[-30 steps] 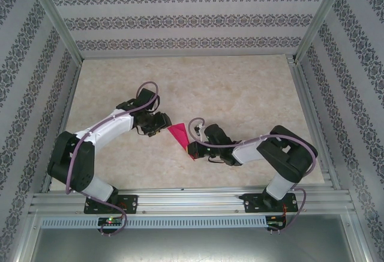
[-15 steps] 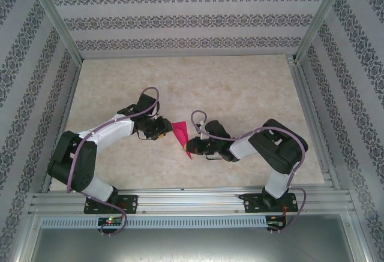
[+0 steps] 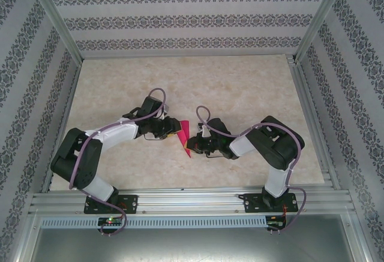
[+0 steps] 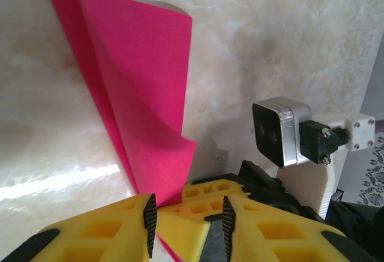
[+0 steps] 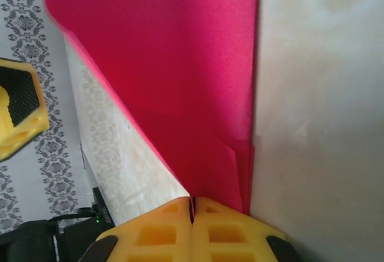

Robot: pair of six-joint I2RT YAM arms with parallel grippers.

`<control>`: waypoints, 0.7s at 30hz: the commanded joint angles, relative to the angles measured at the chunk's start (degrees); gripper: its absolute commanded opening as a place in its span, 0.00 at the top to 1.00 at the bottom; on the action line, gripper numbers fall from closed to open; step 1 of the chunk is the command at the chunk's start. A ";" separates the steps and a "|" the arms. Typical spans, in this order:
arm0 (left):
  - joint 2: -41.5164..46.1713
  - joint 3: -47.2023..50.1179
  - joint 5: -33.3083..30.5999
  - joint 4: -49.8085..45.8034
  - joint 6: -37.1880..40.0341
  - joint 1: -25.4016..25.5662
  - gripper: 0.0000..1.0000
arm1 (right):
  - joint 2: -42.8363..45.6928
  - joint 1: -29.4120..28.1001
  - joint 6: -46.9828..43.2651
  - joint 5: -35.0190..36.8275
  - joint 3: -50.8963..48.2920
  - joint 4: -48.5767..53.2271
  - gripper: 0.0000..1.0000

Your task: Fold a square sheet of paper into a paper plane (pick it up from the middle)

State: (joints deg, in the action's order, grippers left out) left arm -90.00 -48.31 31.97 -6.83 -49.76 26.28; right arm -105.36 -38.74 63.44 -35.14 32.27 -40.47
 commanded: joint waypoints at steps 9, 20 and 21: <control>-5.31 0.13 1.70 8.61 -1.66 2.90 0.63 | -2.63 0.60 3.25 2.33 -0.88 -0.49 0.97; -10.25 -1.94 2.22 9.72 -0.85 3.16 0.62 | -2.83 0.52 1.49 2.79 -1.51 0.34 0.94; -10.69 -2.36 2.24 9.53 -0.63 3.16 0.62 | -2.85 0.55 1.14 2.79 -1.51 0.53 0.94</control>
State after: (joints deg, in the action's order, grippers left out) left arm -99.39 -48.73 33.12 0.95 -51.00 28.58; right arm -106.04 -38.46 66.13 -35.70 31.86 -42.37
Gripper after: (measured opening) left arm 0.379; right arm 0.063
